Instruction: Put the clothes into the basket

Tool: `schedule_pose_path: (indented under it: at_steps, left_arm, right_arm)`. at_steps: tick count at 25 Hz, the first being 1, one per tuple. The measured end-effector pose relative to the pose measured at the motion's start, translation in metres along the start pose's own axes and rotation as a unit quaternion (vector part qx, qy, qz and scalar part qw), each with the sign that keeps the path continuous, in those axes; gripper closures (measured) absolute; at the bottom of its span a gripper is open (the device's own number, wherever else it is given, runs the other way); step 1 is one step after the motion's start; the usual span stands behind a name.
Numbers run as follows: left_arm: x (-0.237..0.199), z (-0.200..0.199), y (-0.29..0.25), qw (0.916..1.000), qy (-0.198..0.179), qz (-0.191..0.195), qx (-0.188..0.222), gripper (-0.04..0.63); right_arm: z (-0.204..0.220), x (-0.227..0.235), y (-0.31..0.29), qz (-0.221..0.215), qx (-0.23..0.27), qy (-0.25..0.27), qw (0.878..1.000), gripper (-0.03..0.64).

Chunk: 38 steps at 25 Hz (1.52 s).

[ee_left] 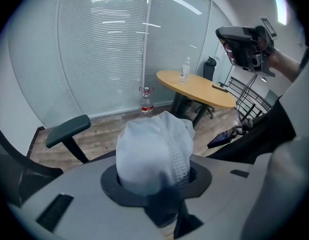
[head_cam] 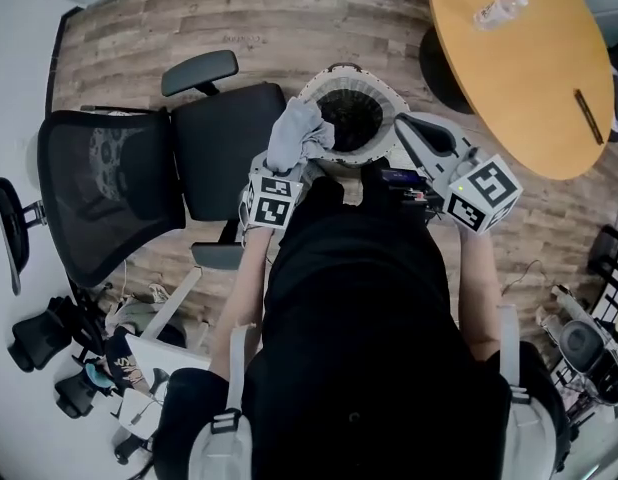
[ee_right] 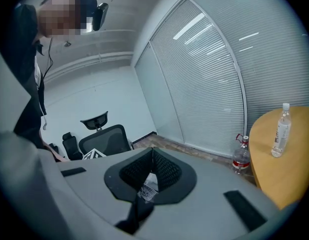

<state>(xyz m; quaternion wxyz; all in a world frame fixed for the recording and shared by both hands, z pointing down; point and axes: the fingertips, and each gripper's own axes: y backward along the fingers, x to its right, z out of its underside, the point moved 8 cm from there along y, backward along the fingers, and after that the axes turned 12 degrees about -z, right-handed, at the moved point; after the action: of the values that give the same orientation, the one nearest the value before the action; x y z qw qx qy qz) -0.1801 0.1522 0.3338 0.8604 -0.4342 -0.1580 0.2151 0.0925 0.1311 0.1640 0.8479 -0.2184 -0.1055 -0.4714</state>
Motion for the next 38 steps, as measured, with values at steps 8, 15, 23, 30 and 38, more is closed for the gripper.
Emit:
schedule_pose_path:
  at_steps: [8,15,23,30,38]
  left_arm:
    - [0.045,-0.029,-0.017,0.9997,0.015,0.006,-0.019,0.456]
    - [0.079,-0.048,-0.04,0.9985,0.034,0.004,-0.043,0.456]
    - [0.112,-0.059,-0.078,0.996,0.06,0.009,-0.066,0.456]
    - [0.138,-0.047,-0.135,0.9951,0.071,0.005,-0.068,0.456]
    - [0.149,-0.023,-0.201,0.9909,0.098,-0.015,-0.09,0.456]
  right_arm:
    - [-0.003,0.04,0.03,-0.021,-0.012,-0.009,1.0,0.6]
    - [0.002,0.077,0.042,-0.055,-0.031,-0.024,0.998,0.6]
    - [0.022,0.108,0.036,-0.102,-0.068,-0.04,0.992,0.6]
    - [0.052,0.124,0.025,-0.146,-0.109,-0.054,0.982,0.6]
    - [0.093,0.157,0.017,-0.161,-0.13,-0.062,0.976,0.6]
